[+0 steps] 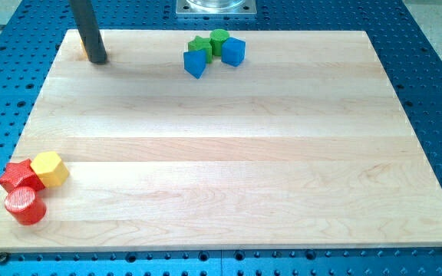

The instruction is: Move the green star to the left of the green circle

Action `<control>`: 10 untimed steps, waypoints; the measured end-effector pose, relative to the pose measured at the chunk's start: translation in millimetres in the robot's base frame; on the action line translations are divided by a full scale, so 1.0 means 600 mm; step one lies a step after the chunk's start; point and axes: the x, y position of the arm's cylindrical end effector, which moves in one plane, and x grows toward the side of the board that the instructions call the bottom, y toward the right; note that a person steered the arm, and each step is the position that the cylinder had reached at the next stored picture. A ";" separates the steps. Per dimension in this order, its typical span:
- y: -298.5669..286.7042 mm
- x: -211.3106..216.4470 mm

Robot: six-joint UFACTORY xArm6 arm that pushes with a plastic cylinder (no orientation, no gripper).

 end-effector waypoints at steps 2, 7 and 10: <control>0.137 -0.065; 0.271 -0.097; 0.350 0.048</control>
